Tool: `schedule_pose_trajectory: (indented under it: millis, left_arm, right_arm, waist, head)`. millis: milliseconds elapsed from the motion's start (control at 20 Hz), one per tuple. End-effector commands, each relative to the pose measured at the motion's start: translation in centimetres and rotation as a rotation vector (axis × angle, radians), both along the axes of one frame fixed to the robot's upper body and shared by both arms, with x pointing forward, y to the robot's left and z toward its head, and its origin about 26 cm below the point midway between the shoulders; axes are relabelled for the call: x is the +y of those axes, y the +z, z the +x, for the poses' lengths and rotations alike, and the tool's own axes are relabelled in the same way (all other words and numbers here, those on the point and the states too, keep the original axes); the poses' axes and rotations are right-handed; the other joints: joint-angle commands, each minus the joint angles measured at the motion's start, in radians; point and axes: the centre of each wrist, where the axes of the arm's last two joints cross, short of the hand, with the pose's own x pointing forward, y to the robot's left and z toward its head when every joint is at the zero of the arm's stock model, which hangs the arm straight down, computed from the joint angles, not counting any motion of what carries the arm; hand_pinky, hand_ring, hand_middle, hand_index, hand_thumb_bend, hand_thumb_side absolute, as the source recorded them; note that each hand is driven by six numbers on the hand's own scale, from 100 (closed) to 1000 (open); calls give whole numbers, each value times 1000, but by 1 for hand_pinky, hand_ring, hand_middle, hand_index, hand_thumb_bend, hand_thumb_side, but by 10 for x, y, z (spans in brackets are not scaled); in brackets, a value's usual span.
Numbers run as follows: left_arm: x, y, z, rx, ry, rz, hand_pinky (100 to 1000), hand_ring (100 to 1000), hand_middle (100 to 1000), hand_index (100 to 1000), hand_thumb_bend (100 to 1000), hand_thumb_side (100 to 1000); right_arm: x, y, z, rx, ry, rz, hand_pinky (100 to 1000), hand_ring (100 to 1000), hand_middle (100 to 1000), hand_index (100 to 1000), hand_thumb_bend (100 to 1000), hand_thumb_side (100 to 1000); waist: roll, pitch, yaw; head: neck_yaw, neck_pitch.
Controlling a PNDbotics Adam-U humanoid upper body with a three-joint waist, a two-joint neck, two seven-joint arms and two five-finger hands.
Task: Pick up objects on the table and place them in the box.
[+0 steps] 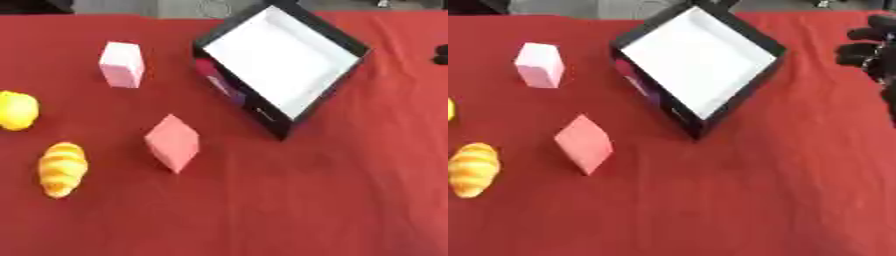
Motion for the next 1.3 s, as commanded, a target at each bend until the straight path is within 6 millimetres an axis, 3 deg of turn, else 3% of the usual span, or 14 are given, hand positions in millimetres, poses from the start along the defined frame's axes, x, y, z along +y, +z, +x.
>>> schedule_pose_trajectory:
  millis: [50,400,600,1000,1200,1300]
  left_arm:
    - [0,12,-2,-32,-3,27,850,773,800,838,158,846]
    - [-1,16,0,-45,-5,62,850,771,791,836,148,844]
    - [5,29,-1,-84,-3,132,850,774,794,839,126,833]
    - [43,119,-4,-328,41,717,844,806,828,870,103,670]
    - [57,147,6,-352,50,1024,857,828,835,880,168,632]
    - [62,156,11,-342,41,1153,920,882,852,895,230,566]
  right_arm:
    - [-2,9,-2,-19,-4,-37,791,767,759,875,232,584]
    - [-4,8,-3,-23,-14,-39,792,767,759,875,230,585]
    - [-5,8,-4,-27,-23,-38,792,767,759,875,229,584]
    - [-8,13,-8,-47,-26,-72,793,768,760,875,225,574]
    - [-7,13,-9,-60,-19,-86,794,769,760,874,224,573]
    - [-6,13,-9,-65,-14,-92,794,769,760,874,223,574]
  waist:
    - [-4,-9,1]
    - [-10,-3,9]
    - [-11,-1,15]
    - [4,-6,10]
    - [4,-2,-4]
    - [3,2,-12]
  head:
    - [-1,-8]
    - [-5,-3]
    - [-7,7]
    - [-16,3]
    - [-21,-12]
    - [-21,-19]
